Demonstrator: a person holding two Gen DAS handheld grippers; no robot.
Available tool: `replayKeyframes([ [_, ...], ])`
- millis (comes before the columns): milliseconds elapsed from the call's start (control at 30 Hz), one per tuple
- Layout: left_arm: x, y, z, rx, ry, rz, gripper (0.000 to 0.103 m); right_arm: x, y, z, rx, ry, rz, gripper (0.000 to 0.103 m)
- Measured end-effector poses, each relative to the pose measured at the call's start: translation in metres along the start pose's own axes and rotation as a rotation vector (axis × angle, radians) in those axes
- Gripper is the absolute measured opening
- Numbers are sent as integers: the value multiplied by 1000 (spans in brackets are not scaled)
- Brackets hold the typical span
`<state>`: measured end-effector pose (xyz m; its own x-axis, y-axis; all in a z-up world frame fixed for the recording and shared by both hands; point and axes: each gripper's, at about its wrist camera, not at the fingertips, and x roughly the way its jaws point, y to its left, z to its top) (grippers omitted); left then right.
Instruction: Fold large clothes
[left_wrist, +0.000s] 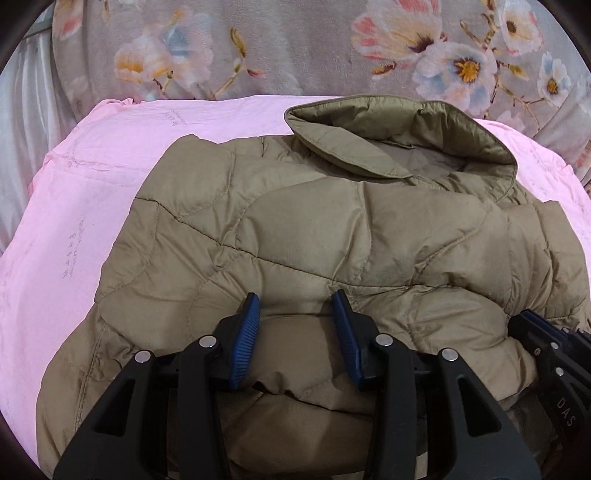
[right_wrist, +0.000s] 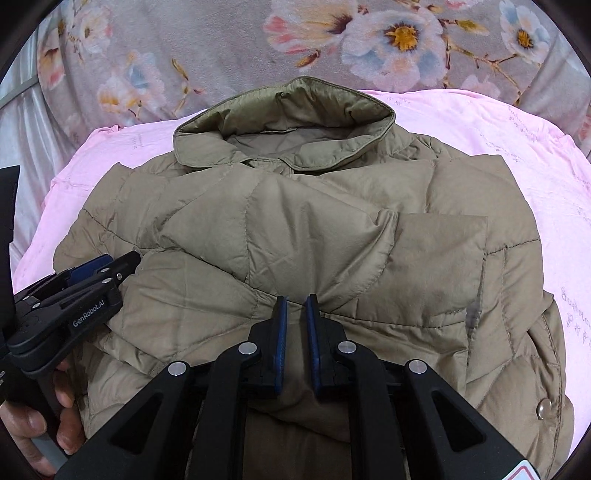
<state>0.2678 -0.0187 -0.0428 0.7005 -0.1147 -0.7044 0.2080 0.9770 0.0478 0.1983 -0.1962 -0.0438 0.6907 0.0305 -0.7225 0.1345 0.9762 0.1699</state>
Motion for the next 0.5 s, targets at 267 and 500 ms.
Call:
replayKeyframes([
  [267, -7, 12, 5, -33, 12, -86, 43, -4, -5, 5, 18, 20, 24, 14],
  [500, -30, 48, 76, -194, -38, -266, 74, -30, -38, 72, 127, -62, 157, 52],
])
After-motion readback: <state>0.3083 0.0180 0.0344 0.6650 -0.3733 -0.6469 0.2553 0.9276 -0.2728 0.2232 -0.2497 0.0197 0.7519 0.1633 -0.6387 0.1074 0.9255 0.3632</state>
